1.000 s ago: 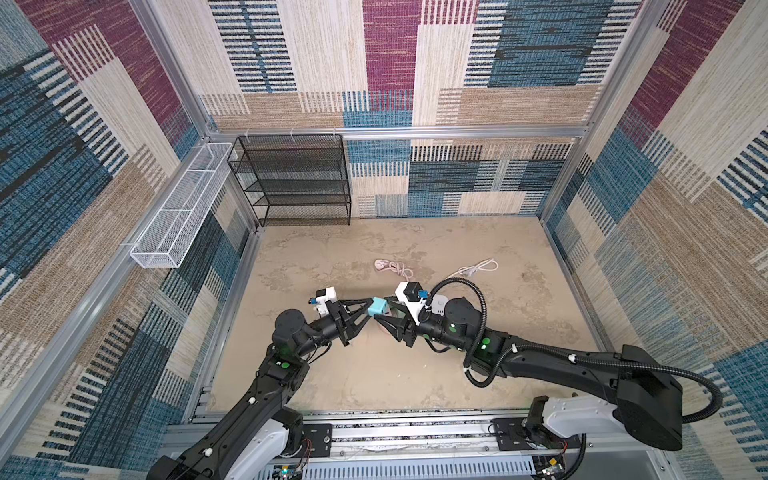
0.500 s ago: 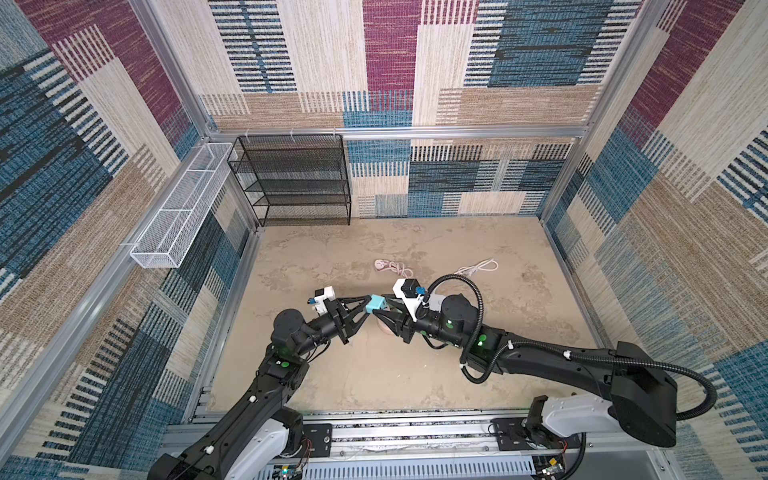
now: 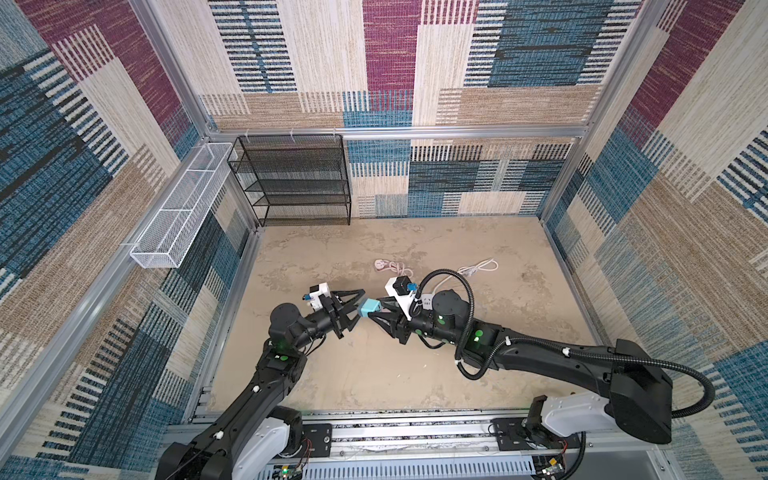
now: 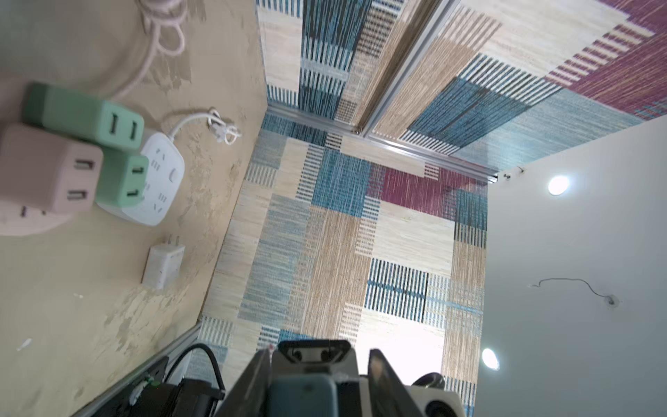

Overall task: Insert the plug
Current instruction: 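Carry the teal plug over the white strip while the left gripper withdraws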

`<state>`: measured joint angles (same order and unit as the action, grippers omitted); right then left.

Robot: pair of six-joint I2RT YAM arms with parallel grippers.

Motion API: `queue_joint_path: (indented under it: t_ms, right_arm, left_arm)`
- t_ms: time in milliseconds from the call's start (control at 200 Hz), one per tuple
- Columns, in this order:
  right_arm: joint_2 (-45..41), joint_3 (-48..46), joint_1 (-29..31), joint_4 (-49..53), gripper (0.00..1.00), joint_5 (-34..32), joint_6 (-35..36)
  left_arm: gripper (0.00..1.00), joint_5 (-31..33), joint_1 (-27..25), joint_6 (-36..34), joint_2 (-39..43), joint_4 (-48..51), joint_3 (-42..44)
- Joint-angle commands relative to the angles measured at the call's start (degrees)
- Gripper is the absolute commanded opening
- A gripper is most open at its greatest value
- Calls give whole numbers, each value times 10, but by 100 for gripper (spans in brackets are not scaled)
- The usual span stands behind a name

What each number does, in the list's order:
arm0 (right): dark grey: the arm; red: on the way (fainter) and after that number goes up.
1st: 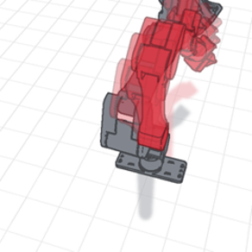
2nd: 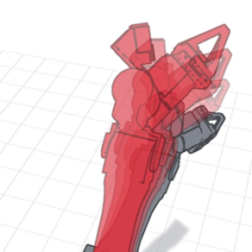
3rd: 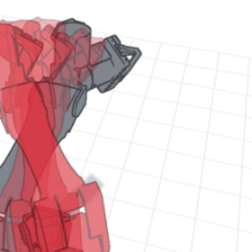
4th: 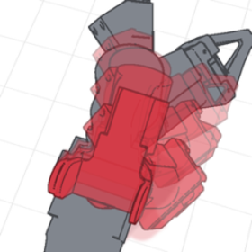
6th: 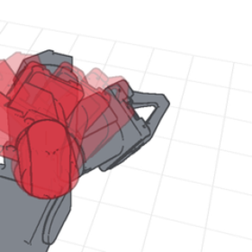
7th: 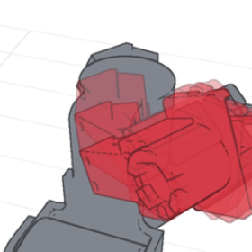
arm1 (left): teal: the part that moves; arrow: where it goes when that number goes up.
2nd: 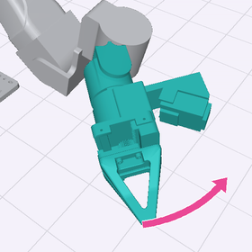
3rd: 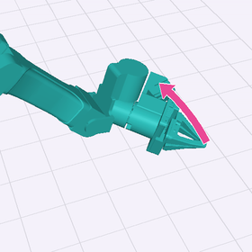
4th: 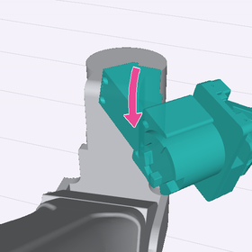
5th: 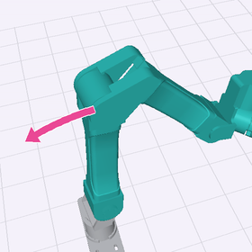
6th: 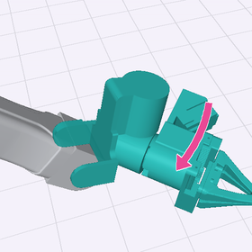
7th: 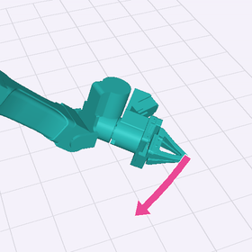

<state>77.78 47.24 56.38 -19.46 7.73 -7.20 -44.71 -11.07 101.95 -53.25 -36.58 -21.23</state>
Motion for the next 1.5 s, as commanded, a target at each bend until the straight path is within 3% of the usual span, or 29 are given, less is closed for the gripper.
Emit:
queue_joint_path:
  t_ms: [0, 80, 185, 300, 416, 666, 746, 846, 957, 1077, 1262, 1497]
  right_arm:
    - [-13, 5, -6, 60, 0, -27, -49]
    - [-21, 14, -9, 103, 0, -59, -77]
    - [-20, 67, -19, 221, 0, -122, -152]
    - [-7, 151, -29, 364, 0, -170, -206]
    - [15, 231, -53, 481, 0, -198, -255]
    - [24, 306, -121, 586, 0, -164, -316]
    - [30, 318, -137, 607, 0, -162, -320]
    - [47, 336, -154, 638, 0, -147, -315]
    - [96, 368, -168, 693, 0, -126, -270]
    - [166, 405, -171, 765, 0, -167, -248]
    - [188, 399, -171, 748, 0, -180, -259]
    - [221, 403, -174, 741, 0, -164, -264]
  left_arm:
    - [54, -63, 33, -88, -6, 86, -26]
    - [56, -76, 47, -142, -16, 143, -54]
    - [56, -67, 54, -275, -18, 315, -118]
    - [54, 28, 54, -470, -21, 585, -222]
    - [53, 120, 54, -574, -25, 701, -291]
    - [46, 218, 27, -645, 2, 733, -300]
    - [44, 284, -23, -669, 5, 752, -310]
    - [43, 389, -125, -710, -10, 789, -339]
    - [42, 407, -209, -761, -35, 789, -349]
    - [42, 464, -274, -792, -58, 803, -352]
    - [42, 522, -298, -782, -57, 813, -350]
    - [42, 478, -302, -770, -77, 777, -339]
